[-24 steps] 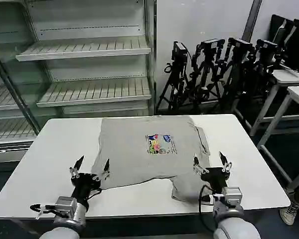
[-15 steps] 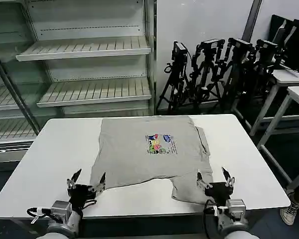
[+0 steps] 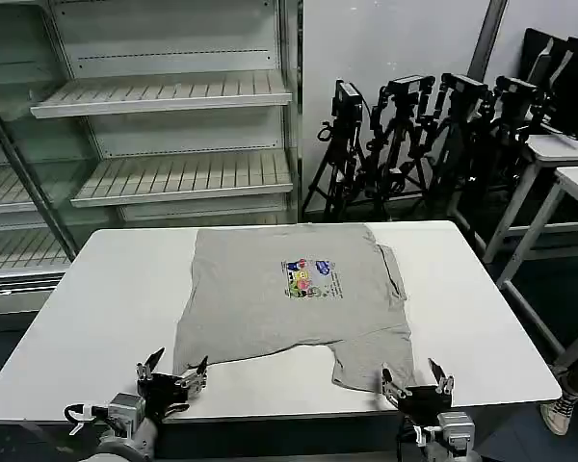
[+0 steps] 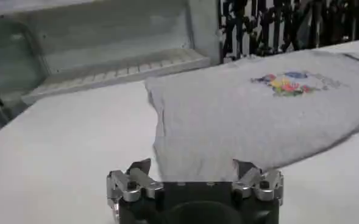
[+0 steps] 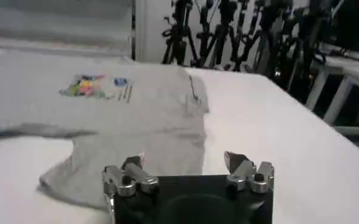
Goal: Fold and organize the clothes.
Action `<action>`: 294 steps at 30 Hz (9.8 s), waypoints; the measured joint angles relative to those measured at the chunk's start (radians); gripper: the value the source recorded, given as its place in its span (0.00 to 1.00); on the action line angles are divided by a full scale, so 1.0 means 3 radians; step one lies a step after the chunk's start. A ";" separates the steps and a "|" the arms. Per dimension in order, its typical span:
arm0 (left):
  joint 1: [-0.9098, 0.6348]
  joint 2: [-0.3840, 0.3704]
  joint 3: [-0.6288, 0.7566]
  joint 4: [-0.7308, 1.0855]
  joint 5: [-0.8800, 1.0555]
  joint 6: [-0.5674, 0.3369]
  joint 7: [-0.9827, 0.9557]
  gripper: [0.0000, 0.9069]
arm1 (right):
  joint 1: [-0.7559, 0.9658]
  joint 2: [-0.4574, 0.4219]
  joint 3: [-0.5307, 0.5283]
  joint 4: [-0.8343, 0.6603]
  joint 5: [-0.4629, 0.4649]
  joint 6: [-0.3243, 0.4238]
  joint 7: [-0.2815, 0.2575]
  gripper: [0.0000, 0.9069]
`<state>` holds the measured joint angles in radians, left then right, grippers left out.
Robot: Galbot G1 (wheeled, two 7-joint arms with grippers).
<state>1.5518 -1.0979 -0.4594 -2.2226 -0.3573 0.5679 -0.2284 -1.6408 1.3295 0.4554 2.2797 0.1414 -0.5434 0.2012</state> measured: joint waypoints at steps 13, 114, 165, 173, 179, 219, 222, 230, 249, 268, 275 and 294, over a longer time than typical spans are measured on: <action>-0.0003 0.0022 0.0039 0.0078 -0.0157 0.0016 -0.0019 0.02 | -0.0075 0.0027 -0.0037 -0.0054 0.0133 0.0000 0.0006 0.00; -0.1299 0.0514 0.0544 0.0853 -0.0156 -0.0049 -0.0040 1.00 | 0.1976 -0.0706 -0.0500 -0.1317 0.0975 -0.0016 0.0137 1.00; -0.0677 0.0304 0.0290 0.0483 -0.0827 0.0022 -0.0068 0.04 | 0.1077 -0.0604 -0.0183 -0.0900 0.1134 0.0124 0.0134 0.00; -0.0171 0.0281 0.0097 0.0106 -0.0741 0.0011 -0.0096 0.04 | 0.0593 -0.0664 0.0015 -0.0488 0.1073 0.0119 0.0152 0.00; 0.0306 0.0219 -0.0040 -0.0197 -0.0611 0.0002 -0.0116 0.71 | 0.0140 -0.0659 0.0156 -0.0120 0.0959 0.0102 0.0154 1.00; -0.1476 0.0508 0.0461 0.0749 -0.1037 0.0035 -0.0334 1.00 | 0.2168 -0.0738 -0.0381 -0.1136 0.1412 -0.0051 0.0430 1.00; -0.1745 0.0485 0.0620 0.0990 -0.1047 0.0035 -0.0337 1.00 | 0.2446 -0.0678 -0.0505 -0.1425 0.1413 -0.0066 0.0406 1.00; -0.2278 0.0405 0.0903 0.1566 -0.1047 0.0035 -0.0342 1.00 | 0.3019 -0.0502 -0.0739 -0.2143 0.1380 -0.0090 0.0328 1.00; -0.2608 0.0349 0.1094 0.2266 -0.1118 0.0021 -0.0310 0.50 | 0.3821 -0.0014 -0.0996 -0.3449 0.1304 -0.0109 0.0136 0.99; -0.2496 0.0371 0.1082 0.2275 -0.1230 0.0018 -0.0167 0.02 | 0.3917 0.0180 -0.1033 -0.3908 0.1521 -0.0097 0.0006 0.00; -0.2482 0.0396 0.1054 0.2223 -0.1305 0.0018 -0.0140 0.02 | 0.3885 0.0190 -0.1031 -0.3897 0.1543 -0.0078 0.0009 0.00; -0.2495 0.0548 0.0903 0.1799 -0.1519 0.0047 -0.0201 0.02 | 0.3830 0.0030 -0.1001 -0.3338 0.1548 0.0272 0.0104 0.00</action>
<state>0.8033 -0.9336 -0.1884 -1.6828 -0.8130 0.5820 -0.2887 -0.4916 1.3385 0.1552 1.2784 0.6057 -0.4617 0.2324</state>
